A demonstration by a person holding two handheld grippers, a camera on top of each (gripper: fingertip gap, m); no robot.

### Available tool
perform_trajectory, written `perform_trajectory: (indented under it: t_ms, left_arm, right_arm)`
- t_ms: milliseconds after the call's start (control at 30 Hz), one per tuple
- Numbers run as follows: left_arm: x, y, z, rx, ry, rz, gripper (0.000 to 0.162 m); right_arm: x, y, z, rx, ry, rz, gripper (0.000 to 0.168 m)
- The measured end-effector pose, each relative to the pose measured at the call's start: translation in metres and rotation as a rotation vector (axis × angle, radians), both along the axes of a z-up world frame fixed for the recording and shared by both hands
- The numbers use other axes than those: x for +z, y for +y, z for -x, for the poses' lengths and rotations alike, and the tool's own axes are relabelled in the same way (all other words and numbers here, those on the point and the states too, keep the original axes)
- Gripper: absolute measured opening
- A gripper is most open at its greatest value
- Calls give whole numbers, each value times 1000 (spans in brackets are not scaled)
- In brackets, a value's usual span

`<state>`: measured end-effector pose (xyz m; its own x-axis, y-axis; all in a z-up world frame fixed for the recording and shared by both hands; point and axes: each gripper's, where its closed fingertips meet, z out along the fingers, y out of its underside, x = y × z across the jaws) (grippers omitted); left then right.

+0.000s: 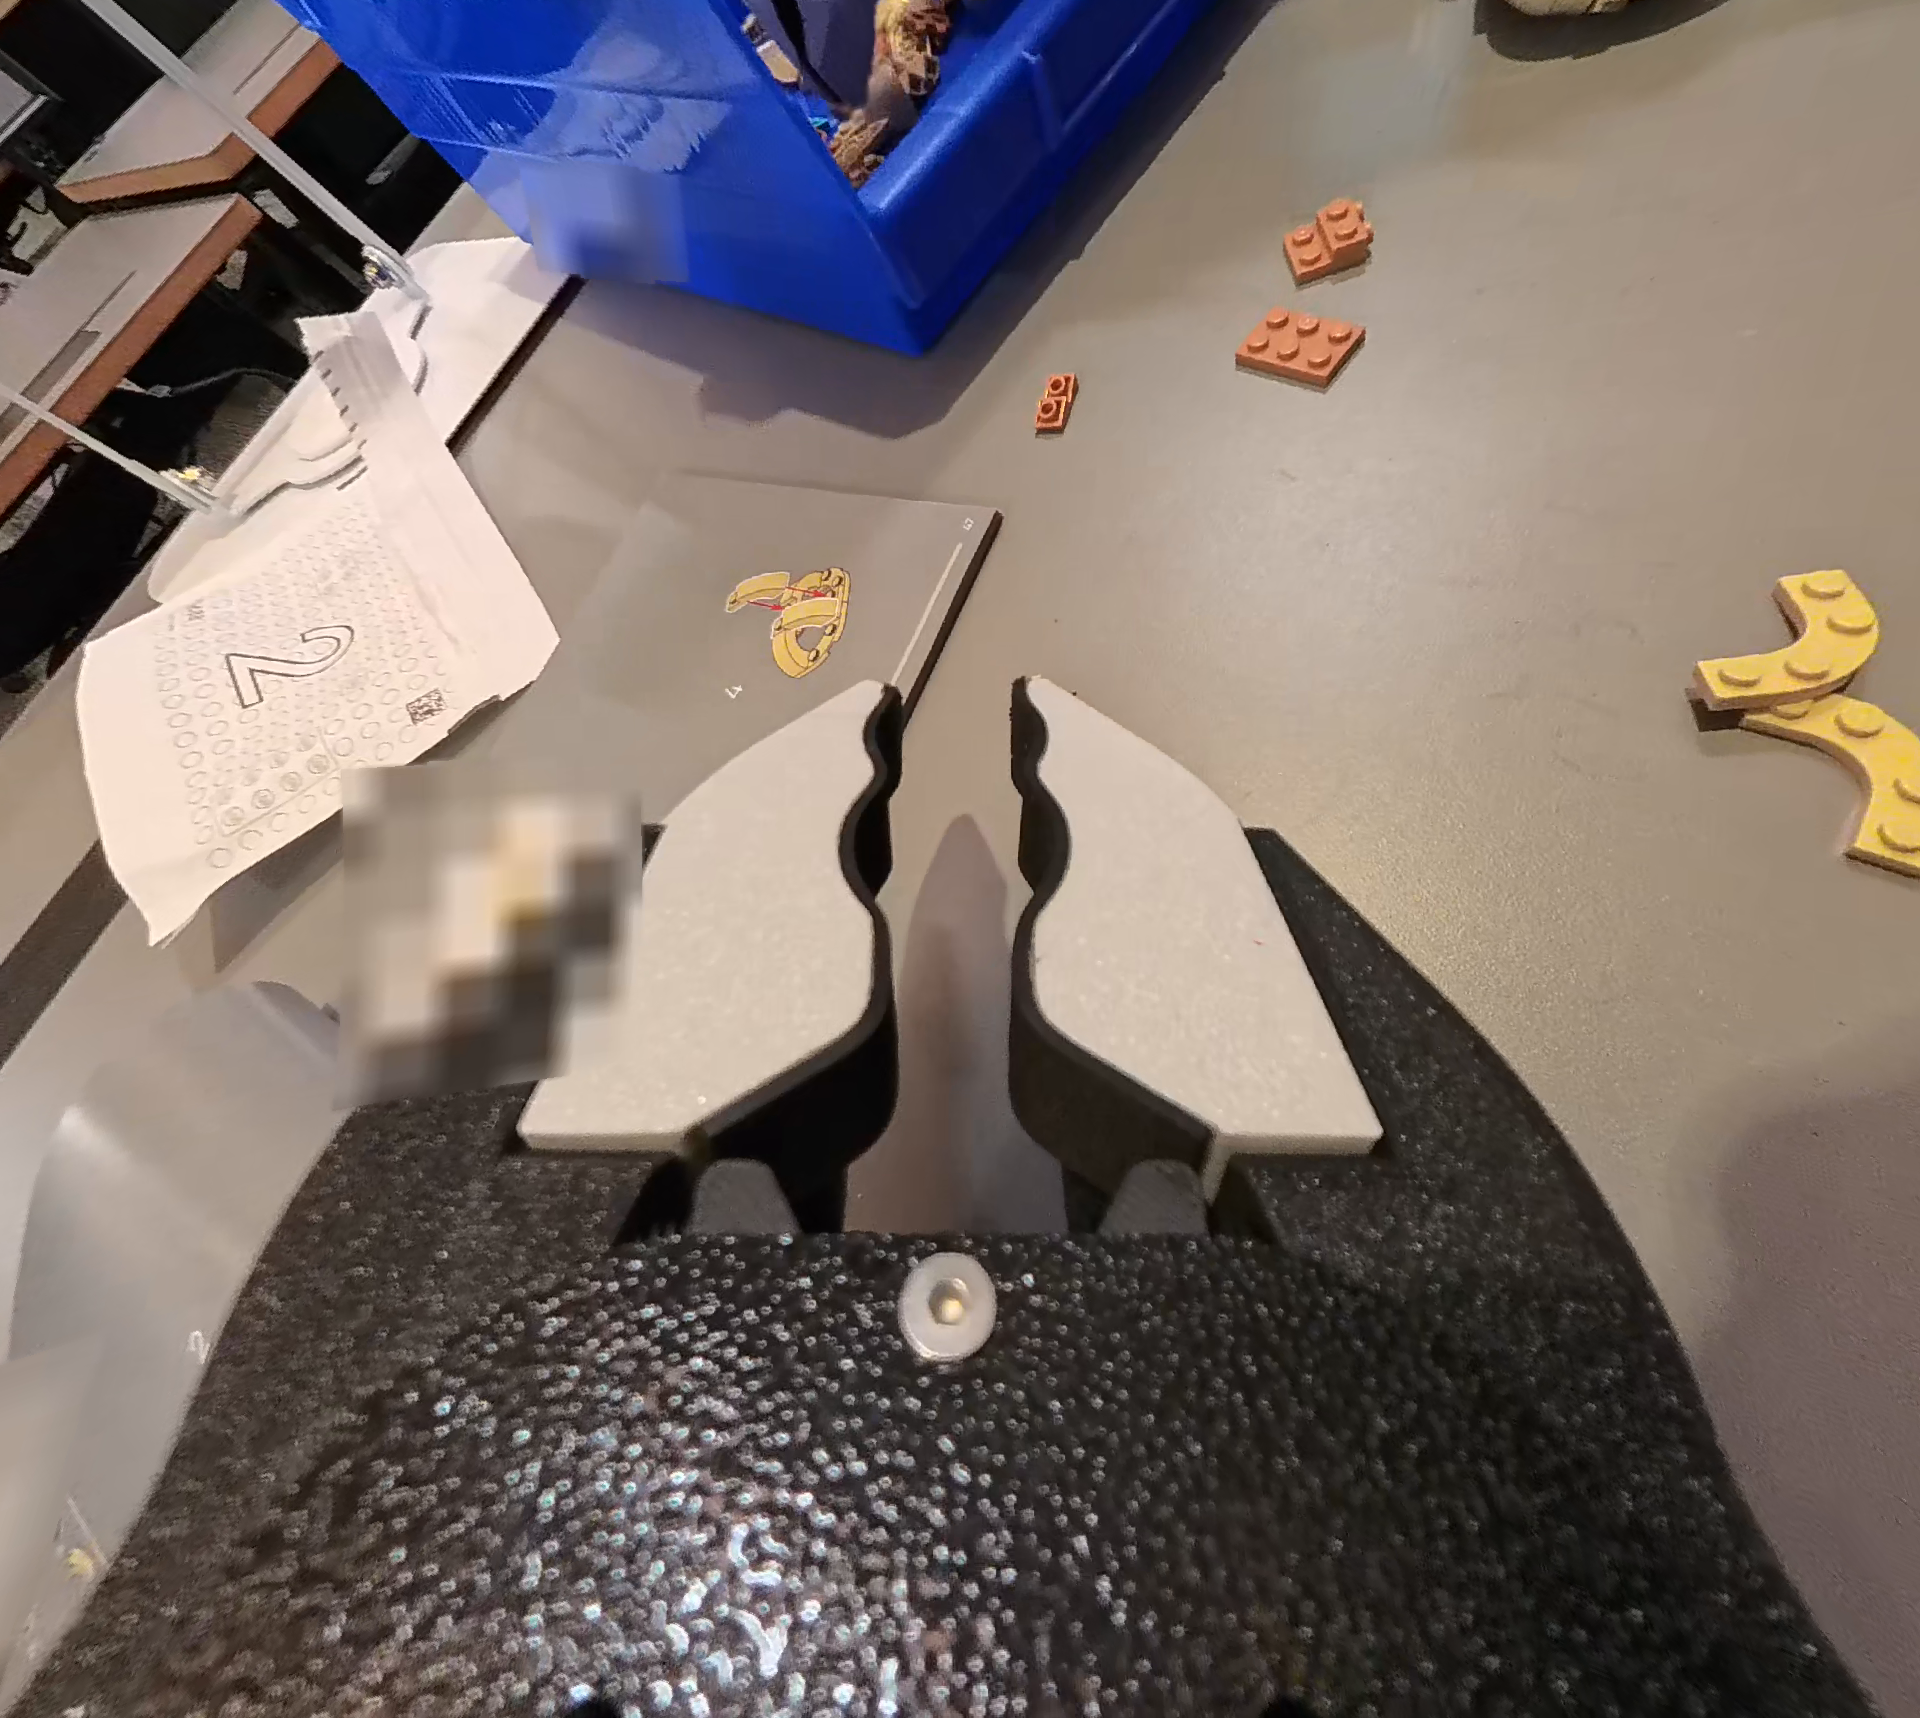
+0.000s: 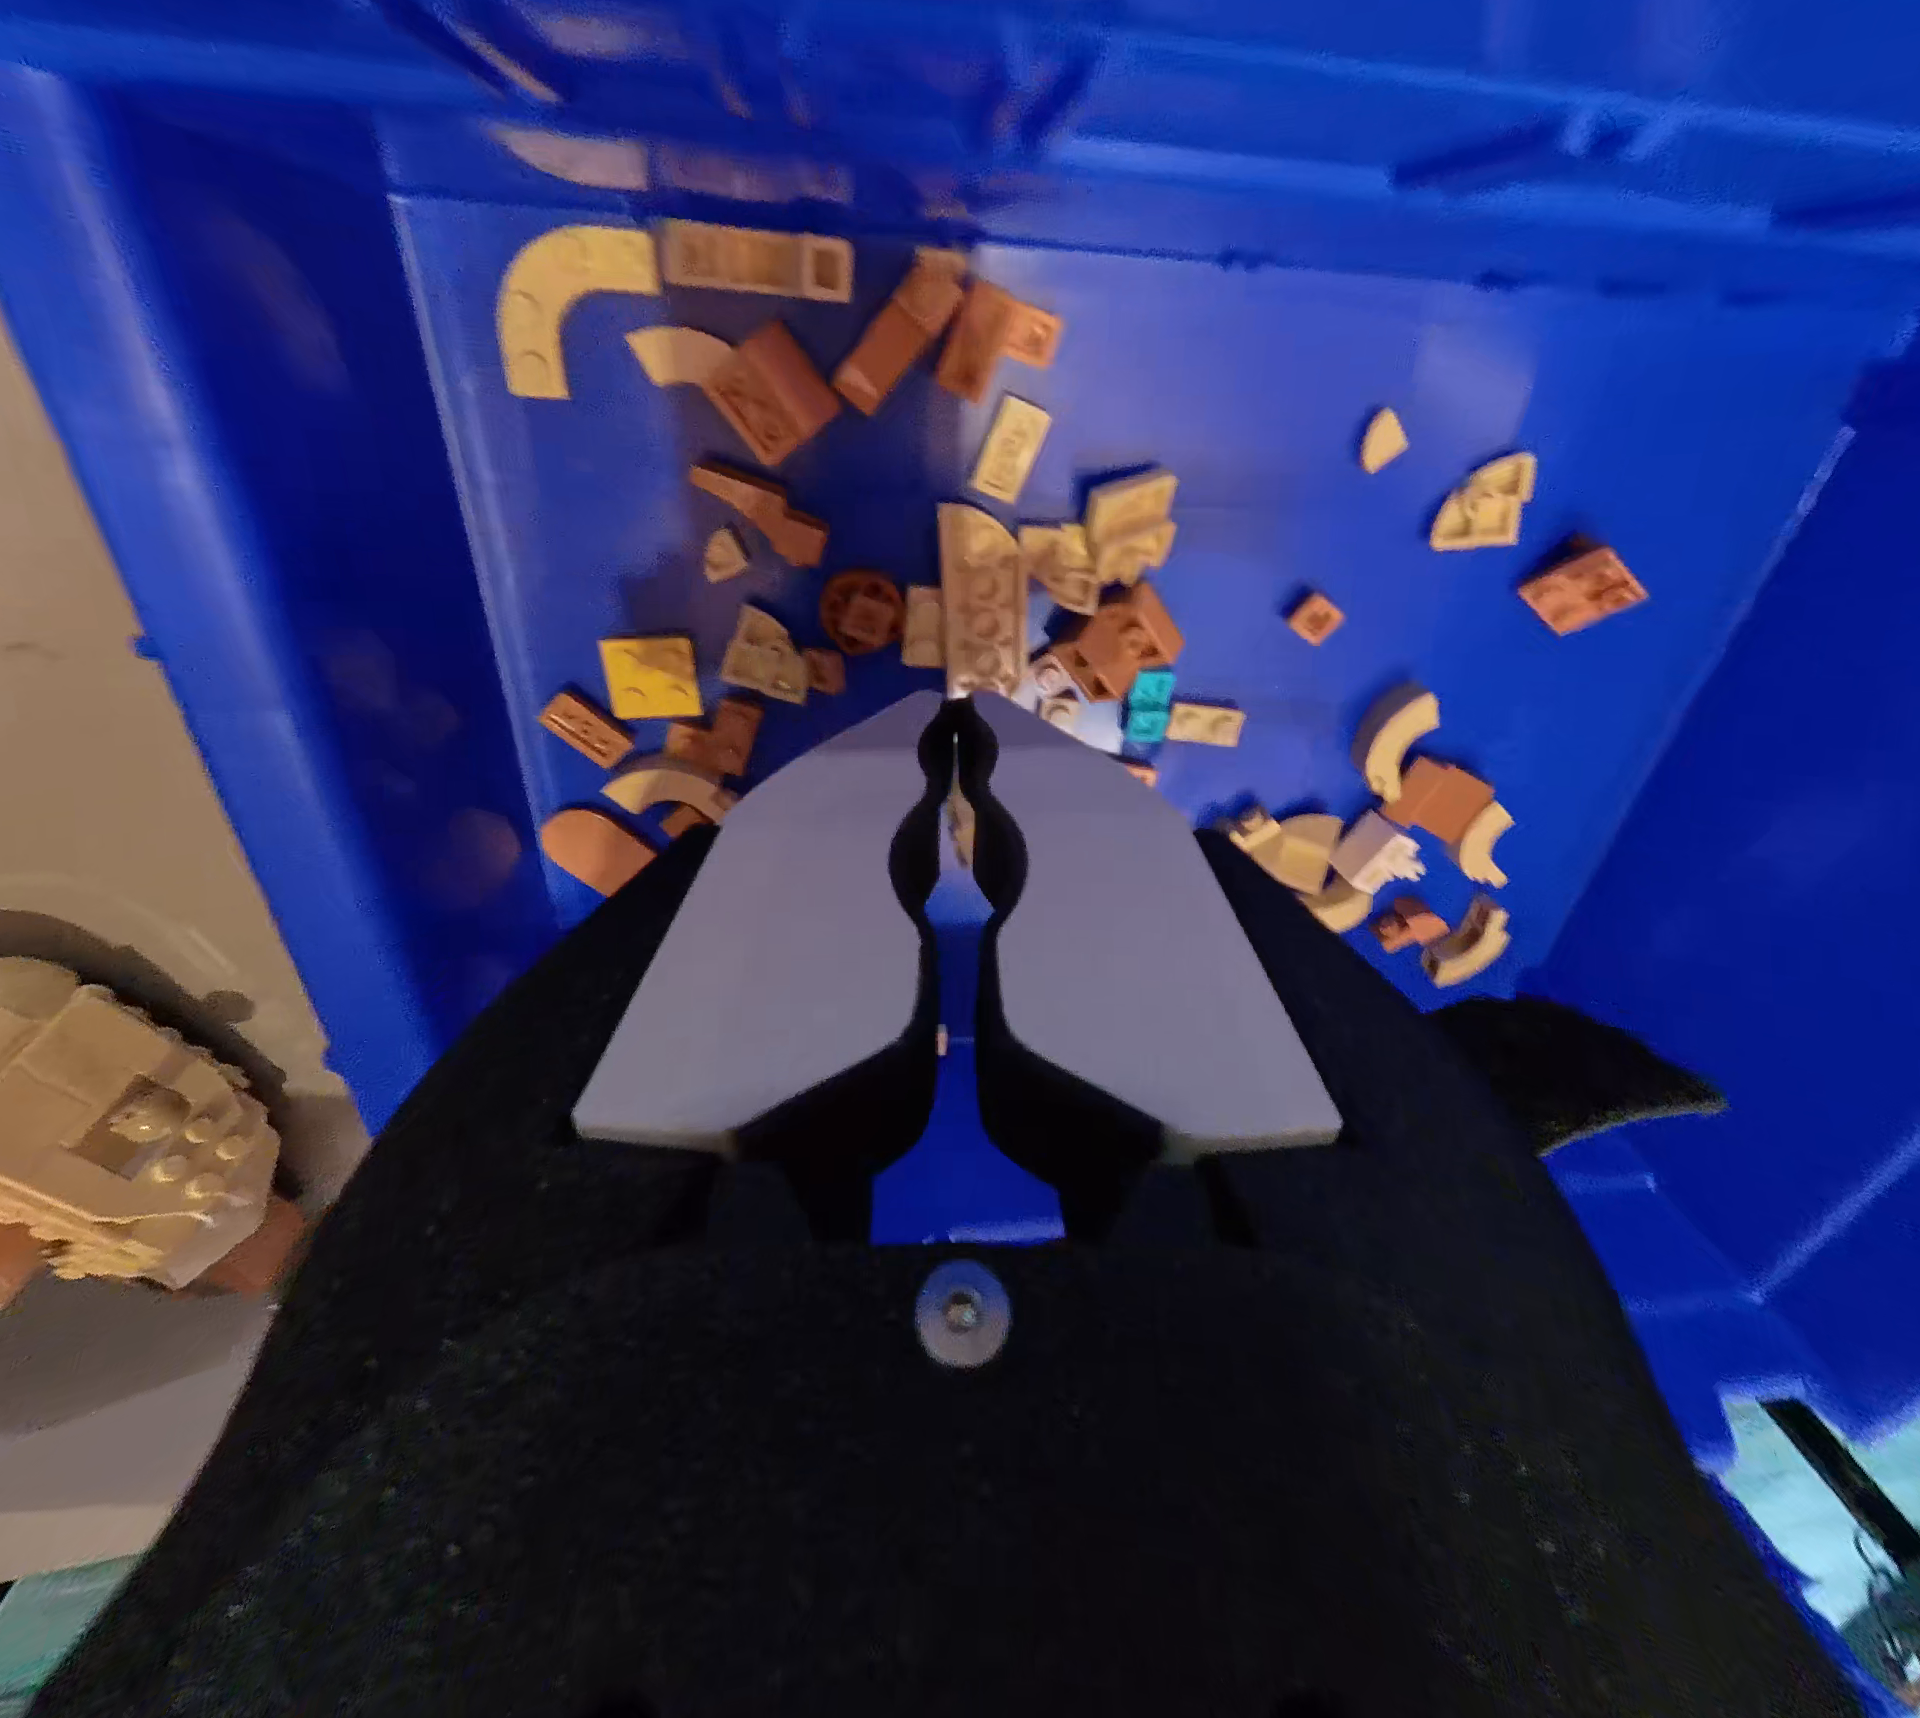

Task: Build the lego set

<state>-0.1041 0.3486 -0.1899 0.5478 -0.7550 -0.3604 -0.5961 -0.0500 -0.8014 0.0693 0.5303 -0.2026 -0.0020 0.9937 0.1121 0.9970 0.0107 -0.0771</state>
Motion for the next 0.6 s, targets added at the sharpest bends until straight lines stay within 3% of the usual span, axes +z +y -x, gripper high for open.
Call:
perform_trajectory:
  t_ms: [367,600]
  left_arm:
    - [0,0,0,-1,1,0,19]
    - [0,0,0,-2,1,-1,19]
  right_arm:
    - [-14,-18,11,45,18,102,16]
    - [-15,-17,12,45,23,103,5]
